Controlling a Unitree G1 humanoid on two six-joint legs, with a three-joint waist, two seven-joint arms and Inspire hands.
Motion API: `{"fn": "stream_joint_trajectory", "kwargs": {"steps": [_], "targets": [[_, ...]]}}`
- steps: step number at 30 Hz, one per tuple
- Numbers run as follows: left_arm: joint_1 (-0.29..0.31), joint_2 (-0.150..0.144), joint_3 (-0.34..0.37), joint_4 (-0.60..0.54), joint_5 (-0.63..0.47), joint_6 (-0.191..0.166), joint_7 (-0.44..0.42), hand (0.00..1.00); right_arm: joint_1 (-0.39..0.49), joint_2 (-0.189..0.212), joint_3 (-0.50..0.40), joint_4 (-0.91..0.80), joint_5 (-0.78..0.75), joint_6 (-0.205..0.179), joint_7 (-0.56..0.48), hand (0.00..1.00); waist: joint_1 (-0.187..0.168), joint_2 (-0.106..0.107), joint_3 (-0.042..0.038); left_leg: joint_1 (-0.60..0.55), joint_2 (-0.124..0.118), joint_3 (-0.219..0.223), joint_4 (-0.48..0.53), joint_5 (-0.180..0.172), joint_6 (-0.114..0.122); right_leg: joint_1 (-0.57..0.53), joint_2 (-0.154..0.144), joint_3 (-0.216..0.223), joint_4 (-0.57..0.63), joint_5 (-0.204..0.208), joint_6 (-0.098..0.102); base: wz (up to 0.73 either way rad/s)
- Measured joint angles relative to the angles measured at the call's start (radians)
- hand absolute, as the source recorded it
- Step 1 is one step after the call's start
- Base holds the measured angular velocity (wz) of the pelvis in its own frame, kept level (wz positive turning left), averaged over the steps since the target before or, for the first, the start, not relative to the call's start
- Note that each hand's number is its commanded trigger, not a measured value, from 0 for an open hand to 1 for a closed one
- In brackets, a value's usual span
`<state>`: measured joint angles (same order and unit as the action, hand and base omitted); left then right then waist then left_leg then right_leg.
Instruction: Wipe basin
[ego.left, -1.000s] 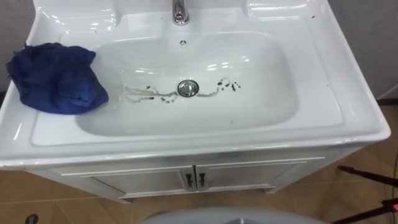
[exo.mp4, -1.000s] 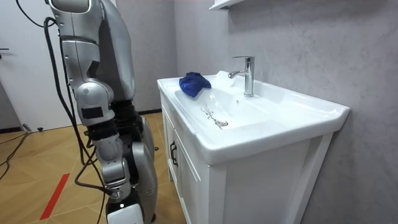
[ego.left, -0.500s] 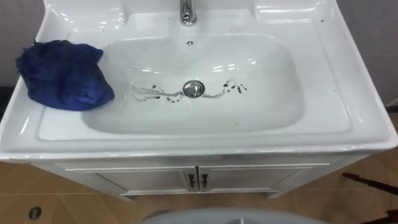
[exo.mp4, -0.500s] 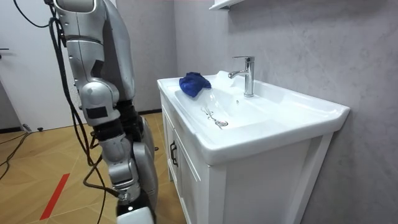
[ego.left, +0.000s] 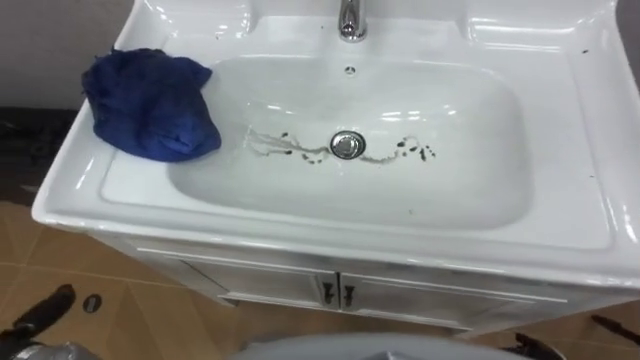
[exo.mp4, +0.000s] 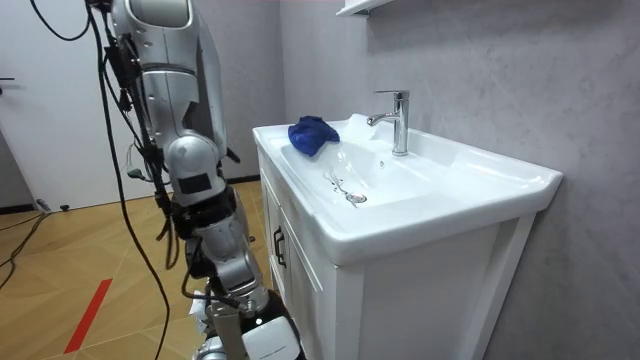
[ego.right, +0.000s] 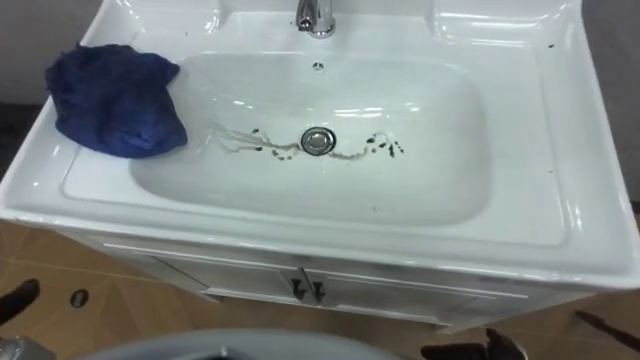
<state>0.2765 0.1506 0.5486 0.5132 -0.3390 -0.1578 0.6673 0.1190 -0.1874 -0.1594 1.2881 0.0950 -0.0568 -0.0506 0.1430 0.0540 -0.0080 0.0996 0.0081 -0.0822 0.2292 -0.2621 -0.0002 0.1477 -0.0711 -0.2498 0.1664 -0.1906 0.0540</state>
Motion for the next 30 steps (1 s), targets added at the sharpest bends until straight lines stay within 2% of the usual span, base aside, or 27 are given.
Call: {"fn": "stream_joint_trajectory", "kwargs": {"steps": [2,4,9,12,17,20,23,28,30], "targets": [[0.000,0.004,0.016,-0.081,-0.001,-0.010,0.045,0.00,0.002,0.001,-0.001,-0.015,-0.003,-0.005,0.000,0.00,0.003,-0.002,0.0008,0.001,0.000,-0.005,0.001,0.000,0.000,-0.002,0.000,-0.001,0.000,0.000,0.000,0.09],[0.000,0.019,0.025,-0.147,0.000,-0.034,0.084,0.00,0.000,0.001,-0.001,-0.017,-0.012,-0.009,0.003,0.00,0.003,-0.005,0.0024,0.001,-0.001,-0.006,0.001,0.000,0.000,-0.002,0.000,-0.003,0.000,0.000,0.000,0.00],[-0.004,0.078,0.027,-0.299,0.027,-0.067,0.149,0.00,0.003,0.001,0.000,-0.017,-0.004,-0.017,0.023,0.00,-0.003,-0.004,0.0058,0.001,-0.004,-0.003,0.001,0.000,0.000,0.011,0.000,0.003,-0.013,0.000,0.001,-0.01],[-0.004,0.082,0.030,-0.382,0.028,-0.076,0.162,0.00,0.009,0.001,0.000,-0.017,-0.004,-0.016,0.041,0.00,-0.010,0.006,0.0050,0.001,-0.004,-0.004,-0.007,0.000,-0.001,0.010,0.000,0.003,-0.015,0.000,0.001,-0.01],[-0.011,0.082,0.029,-0.442,0.038,-0.085,0.173,0.00,0.027,0.001,0.002,-0.016,0.007,-0.016,0.050,0.00,-0.034,0.022,0.0097,0.015,-0.003,-0.004,-0.009,0.001,-0.001,0.016,0.000,0.003,-0.015,0.000,0.001,-0.01],[-0.014,0.082,0.028,-0.522,0.056,-0.085,0.171,0.00,0.031,0.003,0.002,-0.012,0.036,-0.016,0.054,0.00,-0.041,0.019,0.0083,0.016,-0.003,-0.001,-0.009,0.001,0.000,0.014,0.000,0.009,-0.016,0.000,0.001,-0.04],[-0.015,0.081,0.027,-0.598,0.090,-0.092,0.170,0.00,0.028,0.008,0.002,-0.008,0.044,-0.020,0.066,0.00,-0.058,0.012,0.0114,0.019,-0.003,0.000,-0.009,0.001,0.000,0.013,0.000,0.016,-0.016,0.000,0.001,-0.03],[-0.046,0.082,-0.005,-0.612,0.139,-0.092,0.145,0.00,0.021,0.008,0.001,0.008,0.043,-0.022,0.088,0.00,-0.070,0.008,0.0164,0.017,-0.003,0.006,-0.013,0.001,0.000,0.012,0.001,0.034,-0.016,0.000,0.001,-0.07],[-0.046,0.082,-0.016,-0.612,0.140,-0.092,0.122,0.00,0.020,0.006,0.000,0.008,0.044,-0.022,0.097,0.00,-0.086,0.013,0.0185,0.019,-0.002,0.014,-0.018,0.001,0.000,0.009,0.003,0.043,-0.016,0.000,0.001,-0.10]]}}
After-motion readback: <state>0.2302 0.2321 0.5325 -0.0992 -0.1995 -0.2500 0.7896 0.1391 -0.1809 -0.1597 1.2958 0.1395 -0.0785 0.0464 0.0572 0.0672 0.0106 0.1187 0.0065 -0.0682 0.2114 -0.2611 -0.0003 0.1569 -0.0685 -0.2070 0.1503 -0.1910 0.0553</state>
